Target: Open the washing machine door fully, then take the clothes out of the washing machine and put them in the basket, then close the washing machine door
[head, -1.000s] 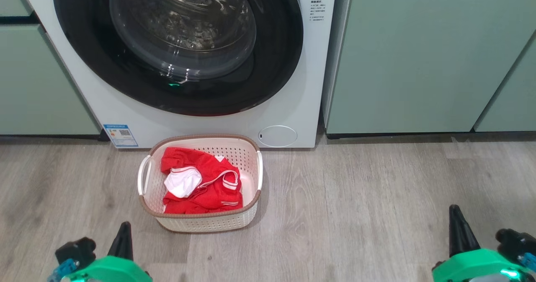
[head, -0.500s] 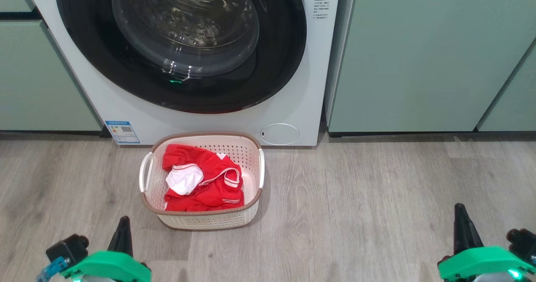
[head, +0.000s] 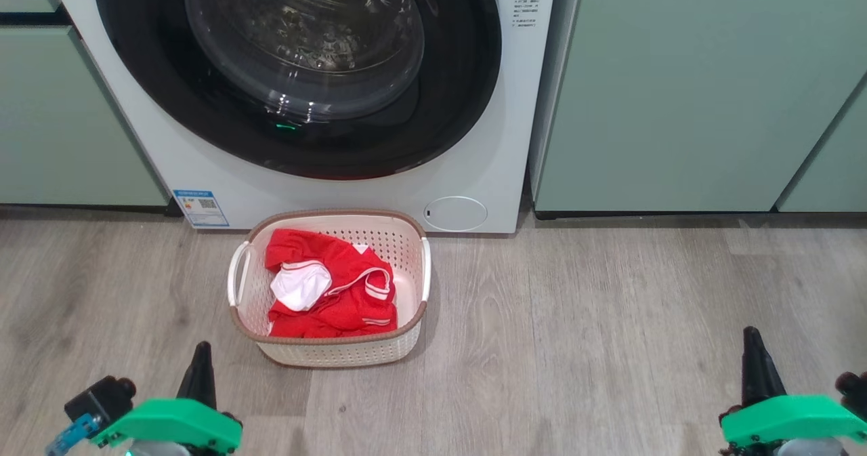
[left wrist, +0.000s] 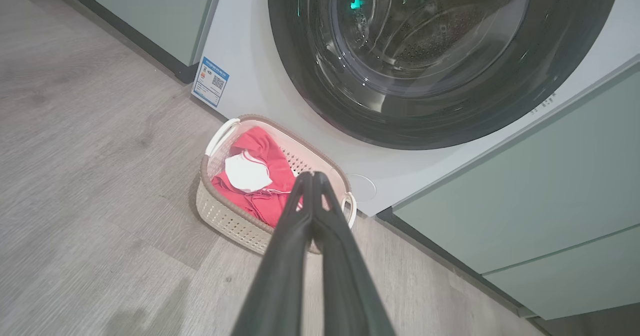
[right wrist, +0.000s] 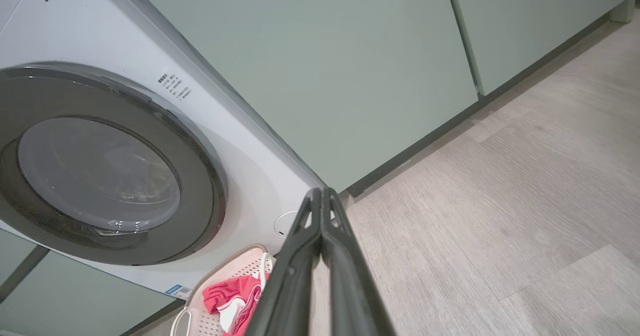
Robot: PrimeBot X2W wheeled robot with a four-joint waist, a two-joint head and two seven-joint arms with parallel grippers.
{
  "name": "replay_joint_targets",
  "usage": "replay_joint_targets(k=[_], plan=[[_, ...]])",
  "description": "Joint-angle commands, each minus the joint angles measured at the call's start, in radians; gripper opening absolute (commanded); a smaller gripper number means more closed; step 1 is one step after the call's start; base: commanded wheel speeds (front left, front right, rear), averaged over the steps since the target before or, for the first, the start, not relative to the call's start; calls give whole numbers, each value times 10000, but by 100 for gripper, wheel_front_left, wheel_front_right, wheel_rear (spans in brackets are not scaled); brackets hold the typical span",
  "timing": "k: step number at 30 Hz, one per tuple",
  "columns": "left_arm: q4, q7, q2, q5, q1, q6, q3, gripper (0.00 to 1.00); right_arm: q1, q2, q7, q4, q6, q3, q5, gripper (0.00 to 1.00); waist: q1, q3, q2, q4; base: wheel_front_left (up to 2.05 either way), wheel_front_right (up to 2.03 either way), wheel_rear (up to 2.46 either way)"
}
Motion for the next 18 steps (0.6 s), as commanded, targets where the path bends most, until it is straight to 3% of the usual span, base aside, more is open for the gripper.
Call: replay_joint_targets(k=[1, 18], plan=[[-430, 78, 71, -305, -513, 3, 108, 0, -517, -2, 75, -395, -3, 16, 312, 0, 0, 9, 0, 10, 0, 0, 0], [-931, 578, -4, -2120, -542, 5, 117, 0, -595, 17, 578, -642, -5, -87, 2140, 0, 0, 109, 0, 114, 0, 0, 0]])
